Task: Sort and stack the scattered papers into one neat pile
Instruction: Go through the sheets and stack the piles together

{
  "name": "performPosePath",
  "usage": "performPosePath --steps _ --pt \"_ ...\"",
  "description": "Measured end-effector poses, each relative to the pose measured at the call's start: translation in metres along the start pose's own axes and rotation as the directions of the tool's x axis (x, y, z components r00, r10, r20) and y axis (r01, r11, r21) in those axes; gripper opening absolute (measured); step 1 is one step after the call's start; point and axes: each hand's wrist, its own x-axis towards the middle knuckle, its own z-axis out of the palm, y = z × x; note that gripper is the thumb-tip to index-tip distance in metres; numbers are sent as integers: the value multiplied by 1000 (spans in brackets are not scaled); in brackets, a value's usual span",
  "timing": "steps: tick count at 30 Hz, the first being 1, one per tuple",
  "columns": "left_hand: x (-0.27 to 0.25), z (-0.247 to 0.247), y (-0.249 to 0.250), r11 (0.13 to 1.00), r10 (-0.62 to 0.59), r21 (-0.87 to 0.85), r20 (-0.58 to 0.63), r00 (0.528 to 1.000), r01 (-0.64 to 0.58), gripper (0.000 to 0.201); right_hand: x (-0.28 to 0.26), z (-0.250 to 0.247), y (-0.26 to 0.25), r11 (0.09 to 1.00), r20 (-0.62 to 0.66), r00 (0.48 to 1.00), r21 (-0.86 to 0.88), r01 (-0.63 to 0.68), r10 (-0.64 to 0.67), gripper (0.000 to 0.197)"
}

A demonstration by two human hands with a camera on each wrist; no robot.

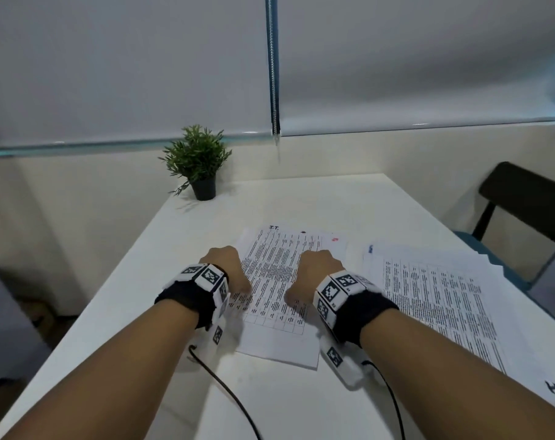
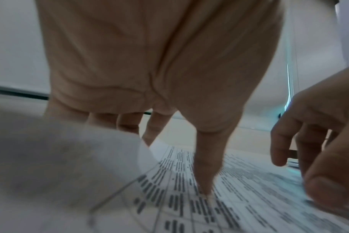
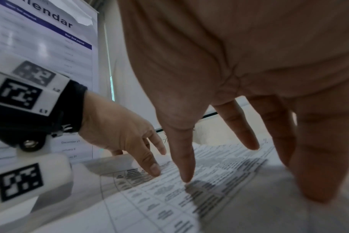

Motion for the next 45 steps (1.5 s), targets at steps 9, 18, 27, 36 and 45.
performPosePath --steps 9,18,27,36,45 --pt "-3 -2 -17 989 -44 -146 -121 992 26 20 -10 -3 19 987 -13 1000 158 10 -9 38" --pt "-20 -11 -30 984 165 -5 -379 910 -180 20 -24 -6 39 961 -80 997 276 14 9 36" --pt "-42 -45 -39 890 173 -189 -702 691 -414 20 -35 -23 57 914 -145 989 405 25 38 40" --pt "-45 -59 -45 660 63 -506 -700 711 -556 26 -24 -21 54 563 -65 990 826 -16 123 79" --pt "-55 -38 -46 380 -71 -740 -621 780 -555 15 0 1 32 251 -64 971 968 3 232 43"
